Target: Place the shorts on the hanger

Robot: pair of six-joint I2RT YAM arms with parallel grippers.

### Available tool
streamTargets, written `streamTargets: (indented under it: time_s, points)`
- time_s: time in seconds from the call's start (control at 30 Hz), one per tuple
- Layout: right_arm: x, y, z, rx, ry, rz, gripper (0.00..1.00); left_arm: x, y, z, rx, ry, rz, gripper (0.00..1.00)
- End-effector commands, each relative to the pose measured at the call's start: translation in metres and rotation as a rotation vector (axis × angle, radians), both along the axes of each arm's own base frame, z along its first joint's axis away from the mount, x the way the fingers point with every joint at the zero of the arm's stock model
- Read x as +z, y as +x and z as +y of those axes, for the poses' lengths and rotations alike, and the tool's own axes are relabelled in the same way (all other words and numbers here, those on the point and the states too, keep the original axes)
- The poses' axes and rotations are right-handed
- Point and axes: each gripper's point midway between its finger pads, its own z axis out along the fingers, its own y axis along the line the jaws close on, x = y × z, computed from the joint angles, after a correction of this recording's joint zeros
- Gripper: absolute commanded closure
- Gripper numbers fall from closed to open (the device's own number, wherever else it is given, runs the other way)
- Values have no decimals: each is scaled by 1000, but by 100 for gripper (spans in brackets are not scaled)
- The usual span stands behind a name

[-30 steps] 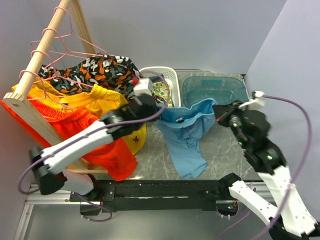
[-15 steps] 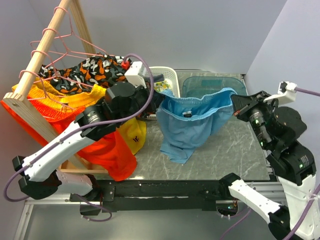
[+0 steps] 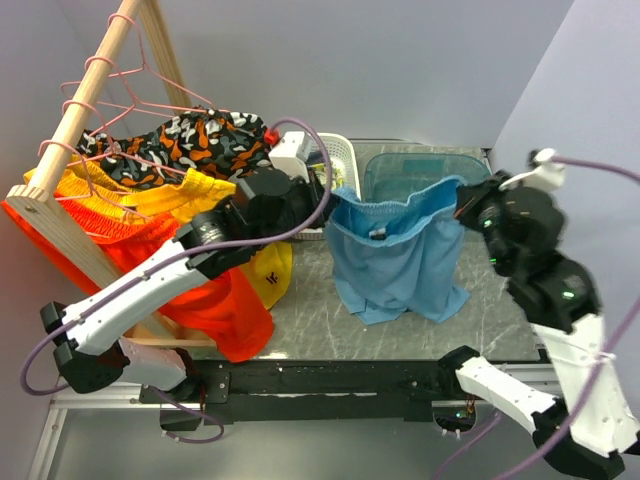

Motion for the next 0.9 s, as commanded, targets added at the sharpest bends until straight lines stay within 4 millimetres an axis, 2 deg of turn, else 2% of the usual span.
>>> streamTargets:
  time_s: [0.0,0.03,0.07,0.1,0.13,0.17,0.2,0.23,0.27,0.3,0.33,0.37,0.4,0.47,0.5,0.53,0.57,0.6,0.63,0.67,0.7,0.77,0.8,0.83,0.87]
  points:
    - [-72,22,-23,-117,-11,99,98,-36,8,-21,-17,-1,33,99]
    - [-109,29,-23,-108,-8,164,98,-58,9,-25,-21,26,62,99]
    - [-126,31,-31,-117,15,191,97,-76,11,-33,-24,46,92,99]
    - [-144,32,-25,-84,44,217,93,-94,13,-35,-11,71,113,99]
    - [-177,32,-24,-80,47,264,87,-104,14,-37,-4,86,122,99]
    - [-185,29,-23,-73,62,260,80,-114,15,-42,3,102,127,96]
    - [-195,28,-21,-64,66,272,64,-122,18,-40,34,119,131,90]
    - [-209,26,-19,-48,70,293,57,-125,20,-40,43,121,136,76]
    - [-212,24,-19,-49,70,300,54,-126,21,-41,47,121,136,63]
    - [-213,23,-17,-38,69,307,47,-118,22,-41,53,106,127,47]
    - [-210,22,-14,-20,78,299,43,-111,23,-42,56,95,117,38]
    - [-206,21,-13,-8,80,292,39,-104,24,-42,56,93,103,34]
    - [-204,20,-11,-1,84,285,30,-85,26,-41,60,71,85,31]
    - [-196,17,-3,51,100,265,25,-61,32,-38,95,53,51,24]
    - [-196,16,0,66,110,264,22,-27,37,-35,119,5,13,24]
    - [-199,14,4,86,117,266,21,-16,40,-29,147,11,8,24]
    - [-200,12,8,106,126,269,18,-9,55,-19,222,15,2,24]
    - [-202,11,10,114,129,268,17,33,61,-9,262,-61,-31,24]
    - [-207,9,10,116,130,273,17,38,67,1,307,-48,-21,26]
    - [-207,8,11,125,129,272,16,45,85,17,407,-54,-28,26]
    - [-209,7,11,127,125,277,16,79,91,34,468,-116,-65,26]
    - [-210,6,14,141,121,283,16,90,112,62,592,-116,-87,28]
    - [-211,6,16,154,124,287,16,106,119,85,690,-140,-124,28]
    - [-212,6,17,156,125,287,16,110,127,102,757,-125,-150,29]
    - [-214,5,23,185,131,292,16,122,132,115,822,-165,-187,29]
